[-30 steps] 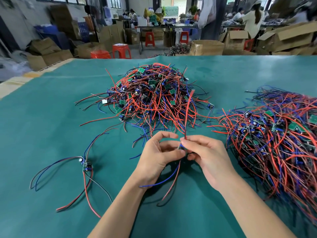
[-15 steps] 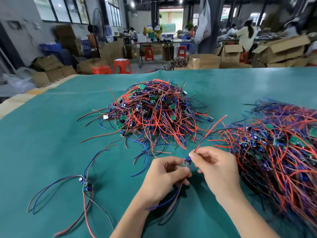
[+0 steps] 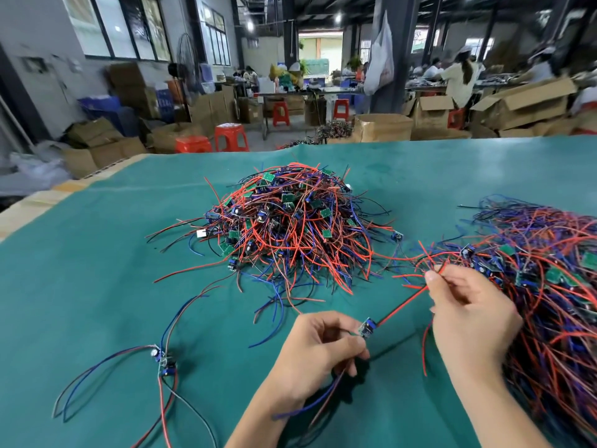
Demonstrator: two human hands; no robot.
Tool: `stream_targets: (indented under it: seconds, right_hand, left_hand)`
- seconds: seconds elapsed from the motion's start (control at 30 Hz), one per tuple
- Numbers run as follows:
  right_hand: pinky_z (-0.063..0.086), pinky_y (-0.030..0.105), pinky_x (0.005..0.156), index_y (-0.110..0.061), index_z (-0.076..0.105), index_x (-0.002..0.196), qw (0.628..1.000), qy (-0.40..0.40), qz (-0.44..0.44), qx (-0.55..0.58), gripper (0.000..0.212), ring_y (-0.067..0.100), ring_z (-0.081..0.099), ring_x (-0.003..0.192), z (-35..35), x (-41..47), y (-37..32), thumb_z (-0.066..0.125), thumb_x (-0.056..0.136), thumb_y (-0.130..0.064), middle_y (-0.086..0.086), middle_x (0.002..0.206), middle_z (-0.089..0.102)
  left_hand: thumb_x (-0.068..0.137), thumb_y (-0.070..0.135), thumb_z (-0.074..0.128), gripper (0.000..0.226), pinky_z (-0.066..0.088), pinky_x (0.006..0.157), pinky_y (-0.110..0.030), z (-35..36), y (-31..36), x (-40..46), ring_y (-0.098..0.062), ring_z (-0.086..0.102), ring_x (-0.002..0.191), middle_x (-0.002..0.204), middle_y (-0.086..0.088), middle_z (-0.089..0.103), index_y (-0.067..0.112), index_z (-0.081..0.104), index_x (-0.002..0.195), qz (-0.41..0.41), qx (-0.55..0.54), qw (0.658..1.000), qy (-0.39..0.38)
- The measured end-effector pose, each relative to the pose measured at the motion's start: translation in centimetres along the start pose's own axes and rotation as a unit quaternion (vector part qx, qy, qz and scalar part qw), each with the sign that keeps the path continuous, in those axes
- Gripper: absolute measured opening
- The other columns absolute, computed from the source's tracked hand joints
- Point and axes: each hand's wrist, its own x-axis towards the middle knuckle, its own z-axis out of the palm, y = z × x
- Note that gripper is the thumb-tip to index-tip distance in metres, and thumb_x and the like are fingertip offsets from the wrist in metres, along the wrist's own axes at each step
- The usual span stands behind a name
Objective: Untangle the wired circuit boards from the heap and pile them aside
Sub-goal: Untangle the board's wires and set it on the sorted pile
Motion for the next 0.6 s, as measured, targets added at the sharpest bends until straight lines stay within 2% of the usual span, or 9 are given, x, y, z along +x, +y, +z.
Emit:
stream_targets:
  seconds: [0.07, 0.13, 0.23, 0.27, 0.33, 0.4, 0.43, 0.5, 0.6]
  right_hand:
    - [0.057, 0.04, 0.08, -0.016, 0.071, 0.105, 0.999, 0.042, -0.021, 0.01, 0.013, 0.022, 0.072, 0.08, -0.3, 0.4, 0.1, 0.073, 0.093, -0.011, -0.002, 0.093, 0.072]
    - [0.054, 0.025, 0.078, -0.019, 0.063, 0.114, 0.995, 0.089, -0.029, 0.043, 0.022, 0.005, 0.068, 0.079, -0.7, 0.6, -0.2, 0.069, 0.095, -0.009, -0.009, 0.1, 0.068]
    - [0.043, 0.006, 0.07, -0.02, 0.062, 0.105, 0.994, 0.096, -0.022, 0.036, 0.014, 0.01, 0.059, 0.067, -0.9, 0.1, -0.9, 0.068, 0.092, -0.021, -0.007, 0.083, 0.066]
    - [0.042, 0.006, 0.066, -0.02, 0.065, 0.092, 0.998, 0.049, -0.028, 0.008, 0.01, 0.009, 0.057, 0.063, -0.7, -0.5, -1.2, 0.066, 0.089, -0.029, -0.009, 0.073, 0.066]
    - [0.048, 0.016, 0.062, -0.019, 0.068, 0.075, 0.991, -0.129, -0.022, -0.014, 0.025, 0.007, 0.062, 0.062, 0.1, -2.4, -1.8, 0.065, 0.084, -0.042, -0.007, 0.061, 0.066]
    - [0.054, 0.027, 0.067, -0.023, 0.075, 0.077, 0.951, -0.308, 0.004, 0.01, 0.021, 0.005, 0.067, 0.066, 1.2, -4.2, -2.8, 0.073, 0.087, -0.041, -0.009, 0.07, 0.073]
    - [0.055, 0.031, 0.069, -0.024, 0.076, 0.079, 0.934, -0.356, 0.012, 0.029, 0.016, 0.006, 0.068, 0.067, 1.6, -4.7, -3.0, 0.077, 0.089, -0.036, -0.009, 0.073, 0.075]
    - [0.053, 0.033, 0.066, -0.025, 0.079, 0.081, 0.92, -0.379, 0.044, 0.086, 0.01, 0.01, 0.067, 0.064, 1.9, -4.9, -3.1, 0.081, 0.086, -0.033, -0.003, 0.071, 0.075]
    - [0.05, 0.029, 0.066, -0.026, 0.08, 0.082, 0.918, -0.374, 0.062, 0.12, 0.02, 0.009, 0.065, 0.066, 1.3, -4.4, -2.8, 0.078, 0.074, -0.044, 0.0, 0.073, 0.075]
  left_hand:
    - [0.077, 0.012, 0.072, 0.015, 0.041, 0.051, -0.023, 0.0, -0.1, 0.1, -0.016, 0.058, 0.048, 0.073, -0.013, 0.07, 0.005, 0.069, 0.09, 0.002, 0.0, 1.0, 0.013]
    - [0.076, 0.01, 0.073, 0.01, 0.046, 0.053, -0.023, -0.2, -0.2, 0.2, -0.018, 0.059, 0.051, 0.074, -0.017, 0.07, 0.01, 0.071, 0.086, 0.007, -0.026, 0.998, 0.054]
    - [0.083, 0.001, 0.074, 0.01, 0.049, 0.057, -0.021, -0.5, -0.7, 0.5, -0.019, 0.063, 0.058, 0.08, -0.019, 0.072, 0.01, 0.069, 0.086, 0.018, -0.087, 0.987, 0.133]
    - [0.087, 0.001, 0.07, 0.009, 0.05, 0.059, -0.021, -0.6, -0.8, 0.6, -0.02, 0.065, 0.062, 0.083, -0.019, 0.073, 0.009, 0.068, 0.089, 0.019, -0.096, 0.985, 0.145]
    - [0.089, 0.002, 0.067, 0.008, 0.051, 0.066, -0.023, -0.6, -1.0, 0.7, -0.021, 0.067, 0.07, 0.088, -0.02, 0.074, 0.008, 0.066, 0.094, 0.018, -0.1, 0.984, 0.148]
    - [0.087, 0.006, 0.07, 0.008, 0.052, 0.07, -0.024, -0.7, -1.0, 0.6, -0.022, 0.067, 0.074, 0.09, -0.021, 0.074, 0.007, 0.069, 0.094, 0.025, -0.093, 0.987, 0.13]
    - [0.084, 0.01, 0.072, 0.011, 0.052, 0.07, -0.024, -0.7, -1.0, 0.5, -0.022, 0.066, 0.074, 0.088, -0.021, 0.073, 0.006, 0.07, 0.094, 0.031, -0.083, 0.99, 0.111]
    - [0.083, 0.014, 0.073, 0.015, 0.051, 0.066, -0.023, -0.7, -0.7, 0.3, -0.021, 0.065, 0.07, 0.082, -0.019, 0.072, 0.003, 0.071, 0.093, 0.033, -0.056, 0.995, 0.072]
    - [0.09, 0.015, 0.071, 0.009, 0.046, 0.055, -0.022, -0.4, -0.3, 0.2, -0.018, 0.06, 0.055, 0.071, -0.012, 0.069, 0.007, 0.07, 0.086, 0.015, -0.009, 0.999, 0.037]
